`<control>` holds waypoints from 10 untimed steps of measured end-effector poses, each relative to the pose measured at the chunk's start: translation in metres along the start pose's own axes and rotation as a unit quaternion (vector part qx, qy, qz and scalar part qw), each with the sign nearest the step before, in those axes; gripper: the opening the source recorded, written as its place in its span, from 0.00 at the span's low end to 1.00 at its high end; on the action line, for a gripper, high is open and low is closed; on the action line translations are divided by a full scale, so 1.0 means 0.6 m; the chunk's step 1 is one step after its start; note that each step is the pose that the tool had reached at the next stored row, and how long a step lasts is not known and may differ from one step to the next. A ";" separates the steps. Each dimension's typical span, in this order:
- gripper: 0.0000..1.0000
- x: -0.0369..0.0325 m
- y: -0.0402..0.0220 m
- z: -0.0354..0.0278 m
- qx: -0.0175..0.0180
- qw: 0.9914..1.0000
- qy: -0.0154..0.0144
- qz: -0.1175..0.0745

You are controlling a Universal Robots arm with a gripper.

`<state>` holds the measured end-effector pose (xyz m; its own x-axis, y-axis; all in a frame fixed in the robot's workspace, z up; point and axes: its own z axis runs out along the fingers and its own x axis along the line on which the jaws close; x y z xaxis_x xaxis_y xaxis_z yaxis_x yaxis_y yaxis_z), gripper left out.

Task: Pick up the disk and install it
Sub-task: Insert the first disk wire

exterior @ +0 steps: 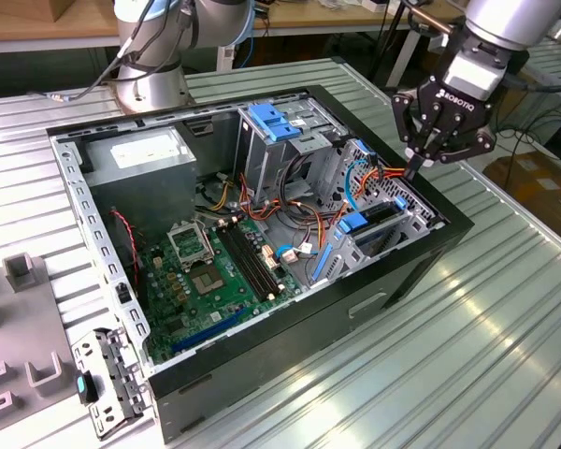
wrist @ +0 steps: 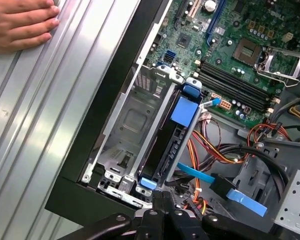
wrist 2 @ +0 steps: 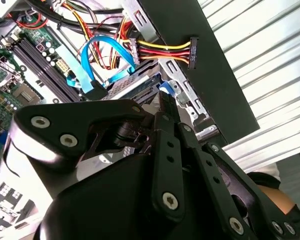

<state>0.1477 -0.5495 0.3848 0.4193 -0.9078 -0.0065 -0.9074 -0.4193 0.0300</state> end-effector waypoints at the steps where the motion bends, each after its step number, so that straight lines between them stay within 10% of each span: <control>1: 0.11 -0.001 -0.002 0.000 0.000 1.000 0.000 0.000; 10: 0.11 0.000 -0.008 0.000 -0.001 1.000 0.004 -0.025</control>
<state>0.1520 -0.5473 0.3847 0.4644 -0.8856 -0.0010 -0.8852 -0.4642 0.0322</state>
